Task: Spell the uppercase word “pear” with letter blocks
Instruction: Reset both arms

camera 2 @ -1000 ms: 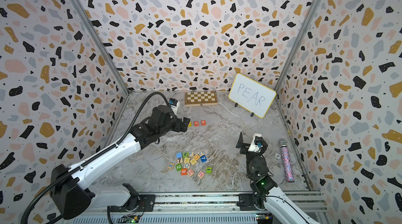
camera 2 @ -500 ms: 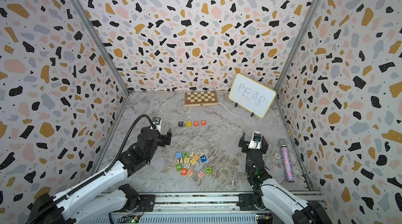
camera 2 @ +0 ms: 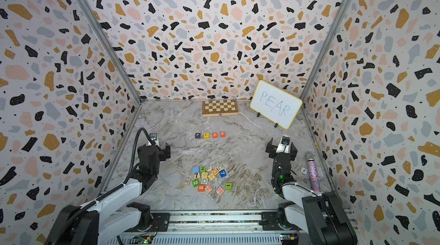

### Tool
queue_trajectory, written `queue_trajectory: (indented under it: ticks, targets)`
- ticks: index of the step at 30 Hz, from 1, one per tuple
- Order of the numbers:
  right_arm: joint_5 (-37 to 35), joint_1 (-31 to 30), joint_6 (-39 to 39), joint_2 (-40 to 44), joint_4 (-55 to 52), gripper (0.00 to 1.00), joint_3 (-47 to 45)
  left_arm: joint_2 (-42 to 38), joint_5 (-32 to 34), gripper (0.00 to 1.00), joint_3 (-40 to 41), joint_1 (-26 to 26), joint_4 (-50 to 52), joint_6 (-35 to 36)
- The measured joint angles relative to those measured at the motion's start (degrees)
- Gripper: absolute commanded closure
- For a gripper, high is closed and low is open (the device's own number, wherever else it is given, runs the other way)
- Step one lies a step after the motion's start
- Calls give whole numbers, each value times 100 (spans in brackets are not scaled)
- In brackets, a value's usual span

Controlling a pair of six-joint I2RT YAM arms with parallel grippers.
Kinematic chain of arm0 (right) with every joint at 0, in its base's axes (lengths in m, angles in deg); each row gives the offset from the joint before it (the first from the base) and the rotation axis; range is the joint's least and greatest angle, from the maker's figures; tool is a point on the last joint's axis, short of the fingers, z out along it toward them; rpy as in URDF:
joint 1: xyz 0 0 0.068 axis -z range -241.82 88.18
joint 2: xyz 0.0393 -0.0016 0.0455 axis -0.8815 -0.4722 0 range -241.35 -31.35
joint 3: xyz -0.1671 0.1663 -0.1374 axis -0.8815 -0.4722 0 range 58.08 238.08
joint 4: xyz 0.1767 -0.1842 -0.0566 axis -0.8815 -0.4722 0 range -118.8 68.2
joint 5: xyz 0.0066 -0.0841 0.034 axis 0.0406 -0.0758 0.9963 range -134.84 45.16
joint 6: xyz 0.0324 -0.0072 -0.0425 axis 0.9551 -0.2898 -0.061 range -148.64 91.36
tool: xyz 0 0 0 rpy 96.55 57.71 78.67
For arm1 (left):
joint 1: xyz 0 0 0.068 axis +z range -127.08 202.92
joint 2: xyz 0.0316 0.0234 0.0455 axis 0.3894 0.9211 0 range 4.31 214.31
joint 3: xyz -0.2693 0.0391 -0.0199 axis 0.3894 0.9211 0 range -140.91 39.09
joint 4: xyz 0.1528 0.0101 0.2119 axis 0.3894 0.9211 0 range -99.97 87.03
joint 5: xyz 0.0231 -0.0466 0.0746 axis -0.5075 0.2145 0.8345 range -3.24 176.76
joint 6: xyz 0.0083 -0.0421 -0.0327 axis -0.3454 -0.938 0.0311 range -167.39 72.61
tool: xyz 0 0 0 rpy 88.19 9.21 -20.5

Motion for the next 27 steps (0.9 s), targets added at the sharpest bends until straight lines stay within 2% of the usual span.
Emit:
queue_trajectory:
  ticks: [6, 11, 14, 18, 24, 27]
  targets:
    - [654, 476, -37, -527, 157, 1, 166, 761, -509, 1, 24, 238, -844, 13]
    - [1134, 140, -448, -1497, 1228, 1, -140, 1652, -728, 1, 348, 291, -2216, 28]
    - [1274, 15, -590, -1733, 1475, 1, -291, 1652, -1025, 1, 428, 339, -2122, 72]
    - [1285, 2, -708, -1707, 1954, 1, -411, 1646, -1484, 1, -55, 444, -1810, 160]
    - [1893, 549, -592, -1786, 1309, 1, 302, 1644, -1537, 1, -291, 549, -1637, 127]
    - [2028, 568, -560, -1781, 1191, 1, 321, 1644, -1550, 1, -291, 551, -1530, 127]
